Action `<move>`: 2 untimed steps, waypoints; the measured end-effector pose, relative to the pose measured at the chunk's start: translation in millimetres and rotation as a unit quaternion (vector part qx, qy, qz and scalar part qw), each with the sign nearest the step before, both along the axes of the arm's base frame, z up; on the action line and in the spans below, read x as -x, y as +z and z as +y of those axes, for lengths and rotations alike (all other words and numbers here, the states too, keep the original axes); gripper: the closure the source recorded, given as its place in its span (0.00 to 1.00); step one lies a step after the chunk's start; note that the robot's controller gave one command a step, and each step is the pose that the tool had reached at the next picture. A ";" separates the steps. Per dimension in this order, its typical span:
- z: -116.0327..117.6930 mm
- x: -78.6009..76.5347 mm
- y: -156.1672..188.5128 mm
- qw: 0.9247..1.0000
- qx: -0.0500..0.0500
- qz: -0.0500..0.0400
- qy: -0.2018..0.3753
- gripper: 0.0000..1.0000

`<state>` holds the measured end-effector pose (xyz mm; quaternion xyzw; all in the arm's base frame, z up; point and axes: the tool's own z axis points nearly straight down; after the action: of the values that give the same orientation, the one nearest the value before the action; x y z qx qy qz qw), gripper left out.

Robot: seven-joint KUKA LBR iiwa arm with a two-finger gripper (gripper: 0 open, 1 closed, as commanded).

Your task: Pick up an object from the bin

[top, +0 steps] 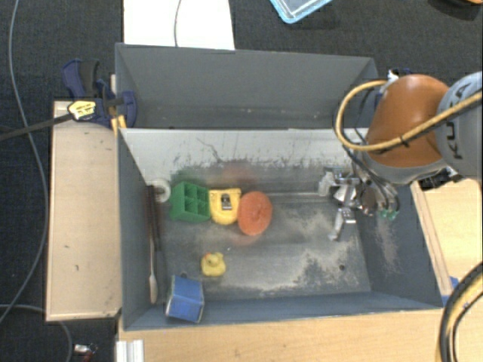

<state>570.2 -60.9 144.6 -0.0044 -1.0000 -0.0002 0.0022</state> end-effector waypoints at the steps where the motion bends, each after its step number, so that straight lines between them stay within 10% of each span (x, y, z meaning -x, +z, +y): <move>1: 0.2 -1.5 4.7 1.000 0.000 -0.004 0.001 0.00; 2: 39.3 9.1 -31.9 0.999 0.001 -0.006 0.049 0.00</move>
Offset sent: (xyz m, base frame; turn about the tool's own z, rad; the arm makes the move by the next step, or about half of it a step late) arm -0.0172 0.0627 -0.0538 -0.1585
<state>561.1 -21.6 112.7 0.0446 -0.9990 0.0010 -0.0036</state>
